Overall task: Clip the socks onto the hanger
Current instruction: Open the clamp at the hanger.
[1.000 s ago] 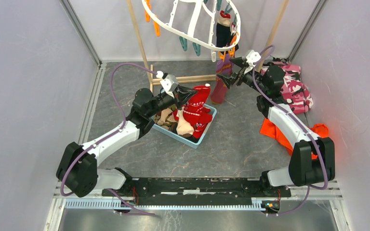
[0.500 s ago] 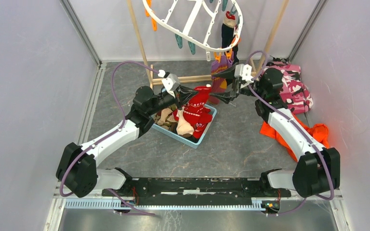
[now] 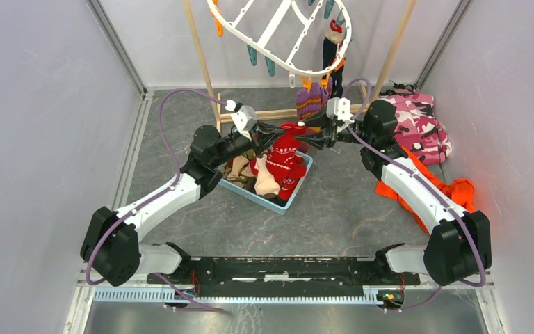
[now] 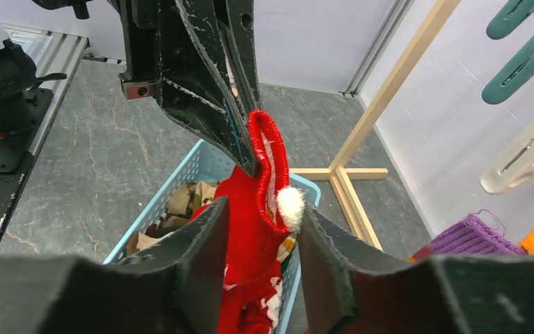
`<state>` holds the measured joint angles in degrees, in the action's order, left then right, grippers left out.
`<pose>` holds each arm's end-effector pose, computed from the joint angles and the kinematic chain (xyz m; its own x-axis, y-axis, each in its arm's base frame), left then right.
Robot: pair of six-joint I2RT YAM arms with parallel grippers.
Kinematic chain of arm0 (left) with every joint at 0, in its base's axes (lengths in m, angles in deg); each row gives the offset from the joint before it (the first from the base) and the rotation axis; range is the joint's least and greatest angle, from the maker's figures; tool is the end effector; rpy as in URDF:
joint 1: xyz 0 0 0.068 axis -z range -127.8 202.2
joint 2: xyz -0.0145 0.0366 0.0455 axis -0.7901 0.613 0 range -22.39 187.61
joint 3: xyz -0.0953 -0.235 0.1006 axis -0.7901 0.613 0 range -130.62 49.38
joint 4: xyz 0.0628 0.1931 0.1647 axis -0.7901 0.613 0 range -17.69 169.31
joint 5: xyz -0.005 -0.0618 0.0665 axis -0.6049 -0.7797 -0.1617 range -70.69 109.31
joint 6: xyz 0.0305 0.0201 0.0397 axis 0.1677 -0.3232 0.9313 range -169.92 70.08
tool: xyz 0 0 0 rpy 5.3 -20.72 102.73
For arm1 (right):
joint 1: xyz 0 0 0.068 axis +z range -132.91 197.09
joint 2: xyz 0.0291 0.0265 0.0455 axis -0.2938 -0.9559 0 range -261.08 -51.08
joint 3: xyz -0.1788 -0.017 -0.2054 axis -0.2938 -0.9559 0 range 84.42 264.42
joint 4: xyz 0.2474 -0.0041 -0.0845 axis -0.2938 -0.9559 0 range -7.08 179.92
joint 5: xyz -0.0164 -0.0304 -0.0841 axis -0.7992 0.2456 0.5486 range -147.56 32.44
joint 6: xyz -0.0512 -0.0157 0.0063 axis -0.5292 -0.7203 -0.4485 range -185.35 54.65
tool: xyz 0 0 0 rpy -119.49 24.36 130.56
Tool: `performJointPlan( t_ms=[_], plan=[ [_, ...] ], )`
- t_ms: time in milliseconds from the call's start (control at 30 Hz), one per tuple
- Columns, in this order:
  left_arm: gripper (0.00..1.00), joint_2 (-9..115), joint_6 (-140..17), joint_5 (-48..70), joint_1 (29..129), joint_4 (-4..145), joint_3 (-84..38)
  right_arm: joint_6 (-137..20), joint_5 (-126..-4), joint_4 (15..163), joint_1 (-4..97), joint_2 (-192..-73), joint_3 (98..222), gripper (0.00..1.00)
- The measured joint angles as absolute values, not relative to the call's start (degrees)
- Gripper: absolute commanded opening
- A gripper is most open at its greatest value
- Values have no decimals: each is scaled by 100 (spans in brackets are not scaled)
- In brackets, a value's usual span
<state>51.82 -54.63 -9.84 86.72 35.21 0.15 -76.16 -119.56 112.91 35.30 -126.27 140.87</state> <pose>0.2360 -0.1835 0.3405 0.0996 -0.1556 -0.9828 0.8985 0.4383 0.0217 0.2698 0.1218 0.3536 0.2534 -0.0094 -0.9673 -0.9525 0.1721 -0.2512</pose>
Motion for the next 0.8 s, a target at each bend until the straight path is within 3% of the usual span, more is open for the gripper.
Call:
performJointPlan(
  t_ms=[200, 300, 367, 400, 533, 600, 700, 800],
  plan=[
    [2, 5156, -5463, -982, 8672, 3480, 15, -7513, -11943, 11332, 3570, -12632, 14087, 19],
    [2, 5154, -5467, -980, 8672, 3464, 15, -7436, -11910, 11378, 3572, -12632, 14087, 3],
    [4, 5141, -5491, -980, 8672, 3449, 15, -7408, -11853, 11420, 3572, -12636, 14087, 0],
    [9, 5139, -5496, -977, 8672, 3447, 15, -7399, -11790, 11426, 3572, -12636, 14087, 0],
    [60, 5121, -5496, -901, 8670, 3486, 17, -7491, -11471, 11267, 3574, -12636, 14141, 0],
    [78, 5054, -5544, -822, 8624, 3552, 41, -7633, -11274, 11068, 3572, -12654, 14227, 0],
    [96, 4962, -5784, -934, 8329, 3510, 69, -7924, -10981, 10711, 3528, -12689, 14377, 0],
    [100, 5034, -6189, -1240, 7879, 3287, 34, -8127, -10797, 10493, 3439, -12691, 14419, 0]
  ],
)
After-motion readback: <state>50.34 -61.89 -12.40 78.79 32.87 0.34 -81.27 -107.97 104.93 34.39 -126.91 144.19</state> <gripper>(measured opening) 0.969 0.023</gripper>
